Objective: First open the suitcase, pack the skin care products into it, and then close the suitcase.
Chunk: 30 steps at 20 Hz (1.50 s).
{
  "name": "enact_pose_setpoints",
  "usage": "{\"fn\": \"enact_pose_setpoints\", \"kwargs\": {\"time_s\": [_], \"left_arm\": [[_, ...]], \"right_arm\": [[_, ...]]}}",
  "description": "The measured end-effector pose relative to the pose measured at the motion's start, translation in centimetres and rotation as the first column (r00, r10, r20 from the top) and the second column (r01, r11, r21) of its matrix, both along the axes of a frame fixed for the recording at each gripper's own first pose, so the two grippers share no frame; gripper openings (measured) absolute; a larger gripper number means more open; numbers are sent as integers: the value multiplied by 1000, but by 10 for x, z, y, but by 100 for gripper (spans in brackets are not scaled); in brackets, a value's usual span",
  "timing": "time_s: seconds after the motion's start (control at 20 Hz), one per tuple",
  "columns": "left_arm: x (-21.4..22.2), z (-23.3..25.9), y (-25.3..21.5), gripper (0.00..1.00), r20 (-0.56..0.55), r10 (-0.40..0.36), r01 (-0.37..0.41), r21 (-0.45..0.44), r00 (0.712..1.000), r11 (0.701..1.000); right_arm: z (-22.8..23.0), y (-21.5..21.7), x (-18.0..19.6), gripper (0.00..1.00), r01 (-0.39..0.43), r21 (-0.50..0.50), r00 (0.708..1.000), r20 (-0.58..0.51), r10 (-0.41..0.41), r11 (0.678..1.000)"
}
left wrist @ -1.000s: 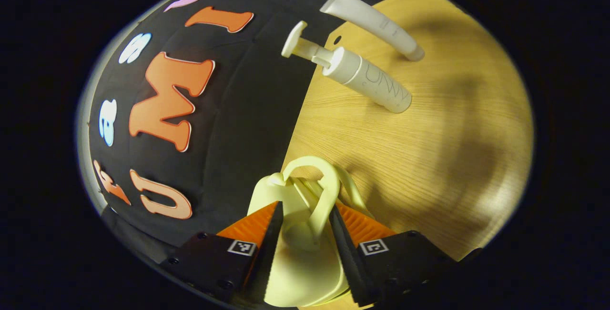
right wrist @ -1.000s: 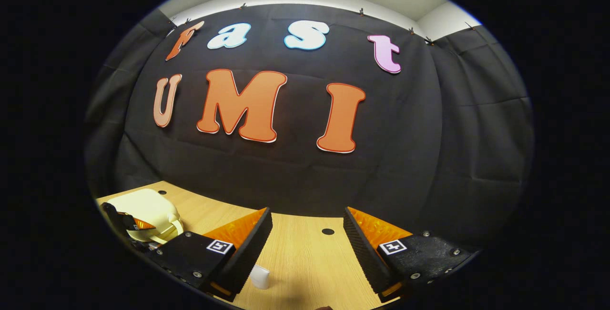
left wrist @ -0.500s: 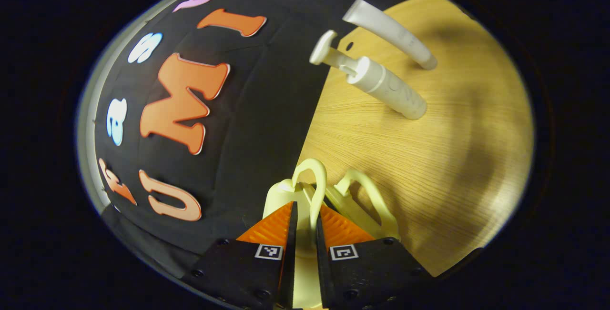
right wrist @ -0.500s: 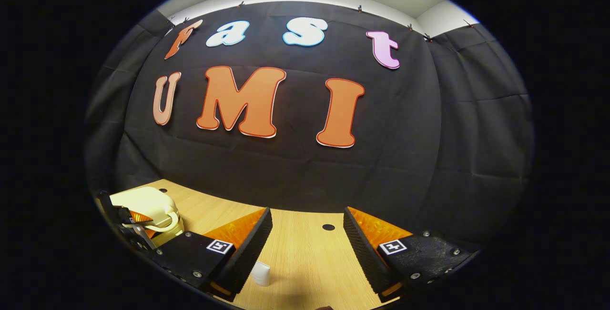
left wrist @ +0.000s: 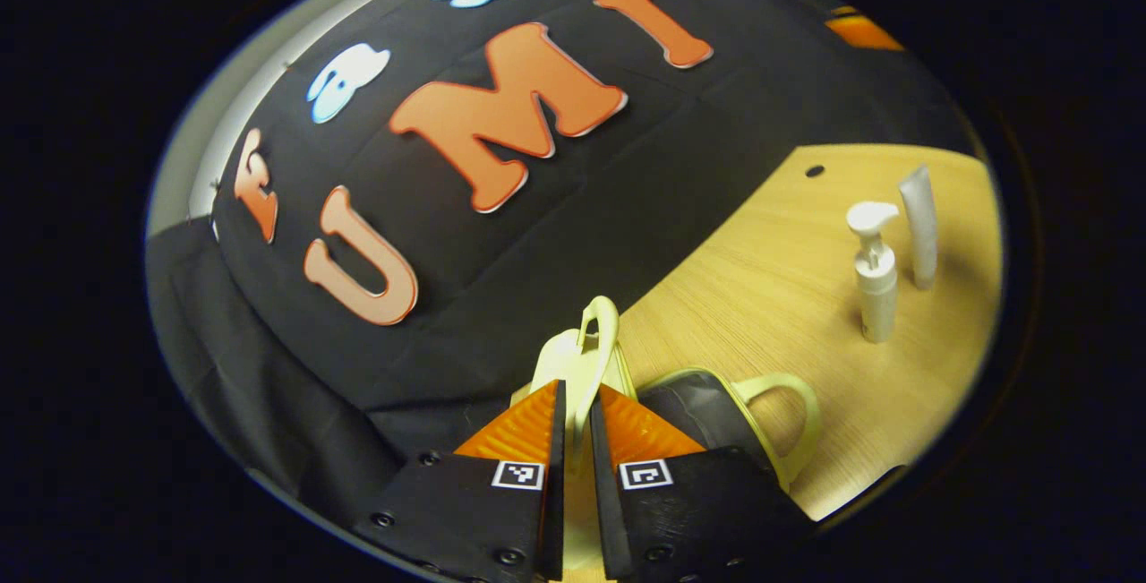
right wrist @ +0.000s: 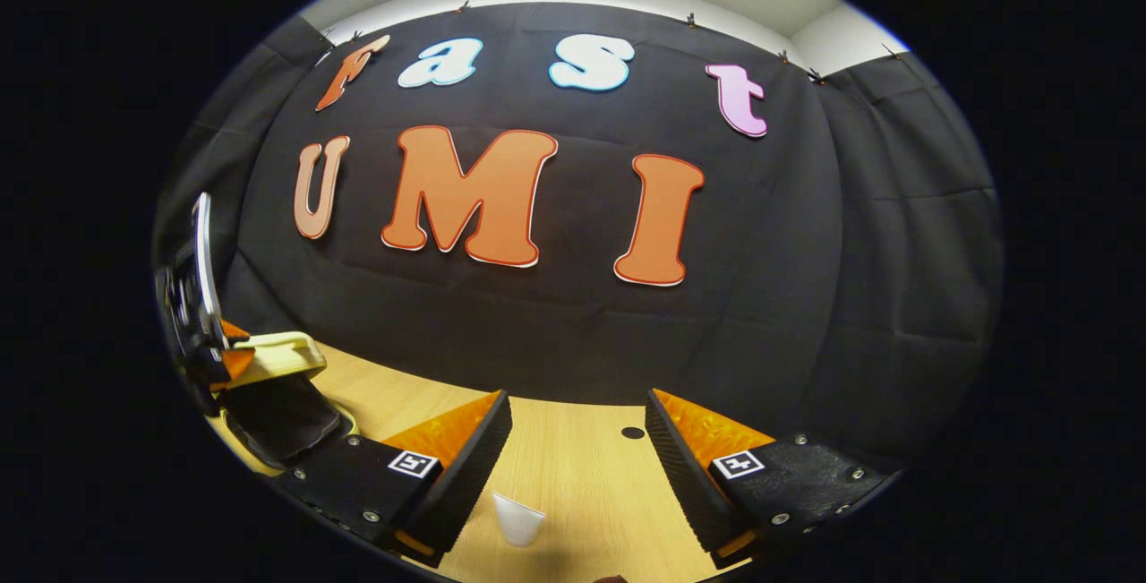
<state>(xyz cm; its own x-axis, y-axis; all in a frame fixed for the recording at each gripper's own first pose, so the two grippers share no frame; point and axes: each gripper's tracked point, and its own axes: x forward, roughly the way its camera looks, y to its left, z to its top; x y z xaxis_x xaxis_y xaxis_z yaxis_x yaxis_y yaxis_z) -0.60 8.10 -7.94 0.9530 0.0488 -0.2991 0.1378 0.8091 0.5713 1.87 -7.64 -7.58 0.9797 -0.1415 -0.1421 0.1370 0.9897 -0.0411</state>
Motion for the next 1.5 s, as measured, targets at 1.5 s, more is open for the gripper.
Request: {"fn": "enact_pose_setpoints", "kwargs": {"time_s": [1.5], "left_arm": [[-26,-87,46,11,-390,418,-570,-495,820,656]], "right_arm": [[37,118,-8,95,59,-70,998,-33,-61,996]]}}
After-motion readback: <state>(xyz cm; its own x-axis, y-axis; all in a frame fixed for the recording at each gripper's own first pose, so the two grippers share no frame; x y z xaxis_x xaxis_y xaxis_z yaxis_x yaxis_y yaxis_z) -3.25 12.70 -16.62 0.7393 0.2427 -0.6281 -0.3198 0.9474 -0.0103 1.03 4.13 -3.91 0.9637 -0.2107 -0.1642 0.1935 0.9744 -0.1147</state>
